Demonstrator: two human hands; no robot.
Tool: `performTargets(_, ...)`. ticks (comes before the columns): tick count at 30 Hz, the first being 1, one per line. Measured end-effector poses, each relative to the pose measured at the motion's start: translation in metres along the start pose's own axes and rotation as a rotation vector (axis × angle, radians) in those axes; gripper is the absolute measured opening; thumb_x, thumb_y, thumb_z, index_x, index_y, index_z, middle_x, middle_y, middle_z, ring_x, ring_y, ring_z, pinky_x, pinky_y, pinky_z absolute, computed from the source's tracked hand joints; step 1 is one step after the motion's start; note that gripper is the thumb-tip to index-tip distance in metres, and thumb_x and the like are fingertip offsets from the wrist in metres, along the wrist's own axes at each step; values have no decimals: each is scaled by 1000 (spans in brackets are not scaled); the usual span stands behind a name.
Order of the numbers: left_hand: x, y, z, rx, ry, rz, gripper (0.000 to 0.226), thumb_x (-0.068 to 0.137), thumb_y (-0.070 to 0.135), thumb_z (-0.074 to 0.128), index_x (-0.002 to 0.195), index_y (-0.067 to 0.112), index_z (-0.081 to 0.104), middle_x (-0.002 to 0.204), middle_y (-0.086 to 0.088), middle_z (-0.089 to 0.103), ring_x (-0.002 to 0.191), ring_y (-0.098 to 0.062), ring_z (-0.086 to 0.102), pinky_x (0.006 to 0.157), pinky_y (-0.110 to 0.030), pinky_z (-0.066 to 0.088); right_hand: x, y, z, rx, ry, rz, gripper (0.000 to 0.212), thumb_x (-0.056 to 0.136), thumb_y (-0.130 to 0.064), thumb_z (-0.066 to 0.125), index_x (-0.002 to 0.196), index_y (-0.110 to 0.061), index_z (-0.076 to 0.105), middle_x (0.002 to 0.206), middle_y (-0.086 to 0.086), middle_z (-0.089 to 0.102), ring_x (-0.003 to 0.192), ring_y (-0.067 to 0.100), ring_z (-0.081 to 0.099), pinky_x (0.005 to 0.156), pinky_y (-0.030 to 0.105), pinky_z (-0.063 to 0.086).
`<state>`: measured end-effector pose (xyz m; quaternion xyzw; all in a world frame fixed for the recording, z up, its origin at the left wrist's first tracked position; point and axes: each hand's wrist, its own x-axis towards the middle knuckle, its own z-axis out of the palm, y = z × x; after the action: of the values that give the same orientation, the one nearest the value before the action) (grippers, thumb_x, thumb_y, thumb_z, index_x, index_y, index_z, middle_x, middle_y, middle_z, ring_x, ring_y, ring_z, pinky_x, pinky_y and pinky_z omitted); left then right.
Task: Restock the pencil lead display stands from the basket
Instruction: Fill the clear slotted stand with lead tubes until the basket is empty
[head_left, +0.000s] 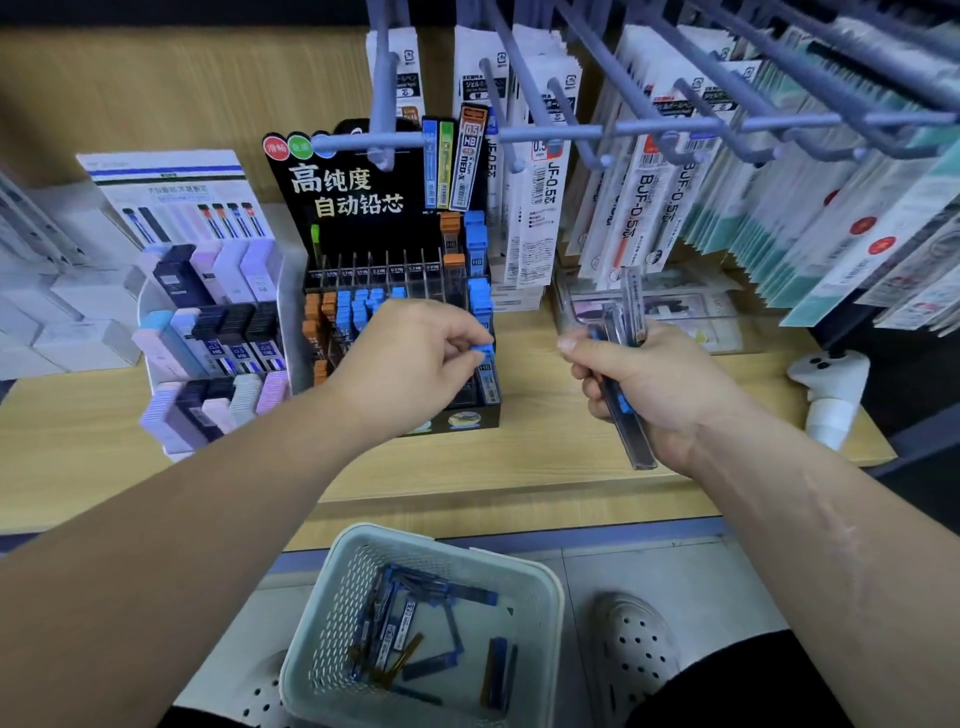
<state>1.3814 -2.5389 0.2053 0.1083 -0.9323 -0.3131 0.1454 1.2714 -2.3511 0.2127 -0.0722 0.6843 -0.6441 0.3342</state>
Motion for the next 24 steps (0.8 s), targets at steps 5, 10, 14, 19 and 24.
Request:
performTargets(5,6,1,3,155,42,117,12,90,10,70,98,12,78,77,14,56,69,13,50,70,-1,34,3,2,-5,2,4,-16,11,88,-11,75,94,-12,67,71,4,59,52,10,51,45,20,42)
performTargets(10,12,-5,1,167,56,165,12,87,5,70,97,7,77,77,4,63,67,-5,55,75,-24,51,2,3,-3,19,-21,-29,9,88,-12,76,92,-12,67,68,2,60,52,11,51,46,21,43)
performTargets(14,12,-9,7,190,50,205,9,84,4,72,91,7,78,79,0,69,68,-9,54,73,-31,55,1,2,0,80,-25,-30,10,91,-16,74,94,-12,65,69,3,59,54,11,51,47,21,43)
performTargets(19,8,-20,26,331,10,226,8,82,11,71,84,12,79,86,0,64,73,-25,64,63,-42,57,0,-1,4,251,-13,-27,17,93,-23,72,85,-16,59,69,3,56,54,12,50,48,22,42)
performTargets(24,9,-14,28,364,-3,180,6,86,18,70,87,15,75,91,1,61,76,-26,63,66,-42,56,1,0,12,362,7,-38,18,94,-21,71,84,-16,57,67,2,53,53,12,49,47,23,41)
